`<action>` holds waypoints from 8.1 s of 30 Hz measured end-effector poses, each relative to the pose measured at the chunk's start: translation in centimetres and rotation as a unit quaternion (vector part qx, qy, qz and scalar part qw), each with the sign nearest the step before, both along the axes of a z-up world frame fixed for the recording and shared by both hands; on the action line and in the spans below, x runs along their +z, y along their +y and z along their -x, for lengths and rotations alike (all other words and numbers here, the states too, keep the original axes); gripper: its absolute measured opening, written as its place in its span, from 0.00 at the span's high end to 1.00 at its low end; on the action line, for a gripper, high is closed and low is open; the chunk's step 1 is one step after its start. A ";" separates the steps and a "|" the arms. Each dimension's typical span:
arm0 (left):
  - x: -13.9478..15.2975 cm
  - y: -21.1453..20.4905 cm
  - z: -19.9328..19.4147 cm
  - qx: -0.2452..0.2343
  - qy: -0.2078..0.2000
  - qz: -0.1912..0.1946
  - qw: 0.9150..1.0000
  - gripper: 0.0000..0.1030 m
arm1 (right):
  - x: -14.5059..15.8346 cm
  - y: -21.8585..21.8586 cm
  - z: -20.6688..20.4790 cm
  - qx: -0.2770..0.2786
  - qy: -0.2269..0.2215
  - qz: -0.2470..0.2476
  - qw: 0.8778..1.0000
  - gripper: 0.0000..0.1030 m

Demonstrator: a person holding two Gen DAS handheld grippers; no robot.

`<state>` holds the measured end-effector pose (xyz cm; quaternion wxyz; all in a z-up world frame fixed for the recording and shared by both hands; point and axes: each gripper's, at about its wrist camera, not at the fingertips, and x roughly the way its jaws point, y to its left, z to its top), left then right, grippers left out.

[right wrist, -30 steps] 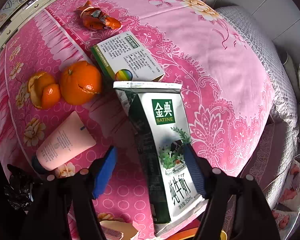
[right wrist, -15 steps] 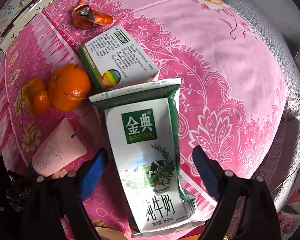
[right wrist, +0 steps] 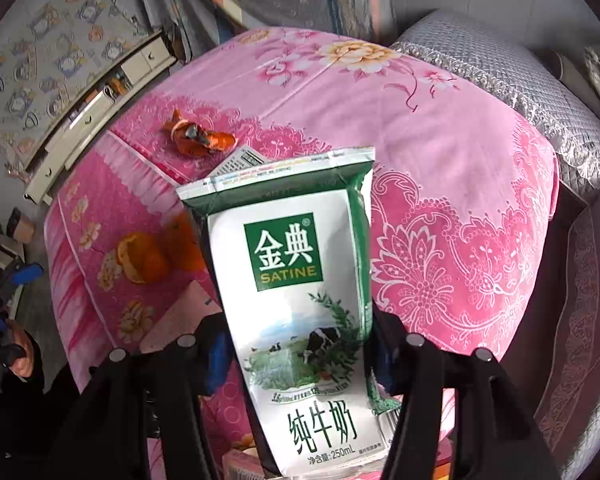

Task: Collect trash
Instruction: 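Grasp the SATINE milk carton with the right tool while the left tool approaches the black bag, then grasp the black plastic bag with the left tool while the right tool holds the carton, then carry the carton and black bag over the yellow-rimmed bin and open both tools, then grasp the torn pink paper box with the right tool, then grasp the orange peel with the left tool while the right tool holds the pink box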

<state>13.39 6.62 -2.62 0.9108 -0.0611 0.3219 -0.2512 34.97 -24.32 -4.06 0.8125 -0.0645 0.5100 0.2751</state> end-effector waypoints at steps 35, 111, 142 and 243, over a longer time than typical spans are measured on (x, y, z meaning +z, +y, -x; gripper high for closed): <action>-5.3 -11.8 -0.2 -0.092 0.056 -0.145 0.983 0.70 | 5.8 -10.8 20.5 -0.115 -0.132 -0.206 0.963 0.49; 5.3 -36.8 -1.3 -0.158 -0.132 -0.142 0.968 0.70 | -1.8 -30.7 28.4 -0.424 -0.140 -0.241 0.862 0.49; -0.1 -40.3 -5.5 -0.160 -0.044 -0.148 0.975 0.25 | -4.7 -33.3 28.8 -0.519 -0.095 -0.212 0.823 0.36; -5.8 -5.7 -13.7 0.027 0.091 -0.186 0.978 0.25 | -1.3 -3.5 20.0 -0.074 -0.057 -0.102 0.990 0.44</action>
